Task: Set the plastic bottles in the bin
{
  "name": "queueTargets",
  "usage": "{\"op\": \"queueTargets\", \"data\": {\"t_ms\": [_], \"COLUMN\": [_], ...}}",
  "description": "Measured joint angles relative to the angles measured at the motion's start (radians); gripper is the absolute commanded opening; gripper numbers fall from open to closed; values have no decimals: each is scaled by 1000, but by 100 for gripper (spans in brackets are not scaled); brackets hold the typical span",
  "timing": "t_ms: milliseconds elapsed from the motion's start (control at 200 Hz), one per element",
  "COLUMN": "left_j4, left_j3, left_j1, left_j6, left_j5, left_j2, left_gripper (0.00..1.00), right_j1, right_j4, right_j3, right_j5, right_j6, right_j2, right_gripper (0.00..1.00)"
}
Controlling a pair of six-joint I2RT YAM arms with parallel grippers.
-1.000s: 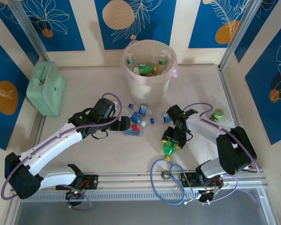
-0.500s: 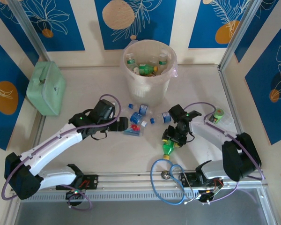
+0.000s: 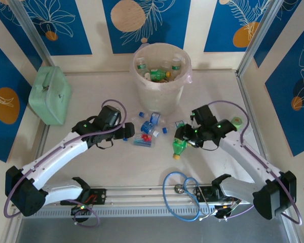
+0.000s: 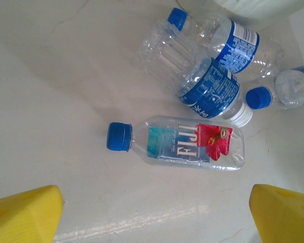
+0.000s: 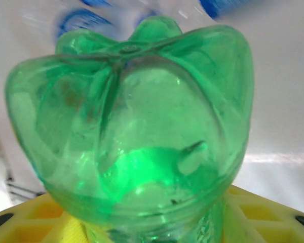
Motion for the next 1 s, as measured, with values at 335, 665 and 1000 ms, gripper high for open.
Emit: {"op": "queueTargets", "data": {"t_ms": [335, 665, 1000], "left_j4": [3, 3, 4], "left_j3": [28, -1, -22], "left_j1": [43, 71, 84], "left_j6": [-29, -39, -39], "left_j5": [0, 18, 43], "left_j2": [-14, -40, -38], "left_gripper": [95, 95, 95], "right_j1": [-16, -40, -115], "right_j4": [8, 99, 147], "right_j3": [381, 734, 1028], "right_j5": [-95, -115, -87], "right_j6": [-60, -69, -67], "right_j2": [1, 225, 535], "right_gripper": [38, 39, 39]}}
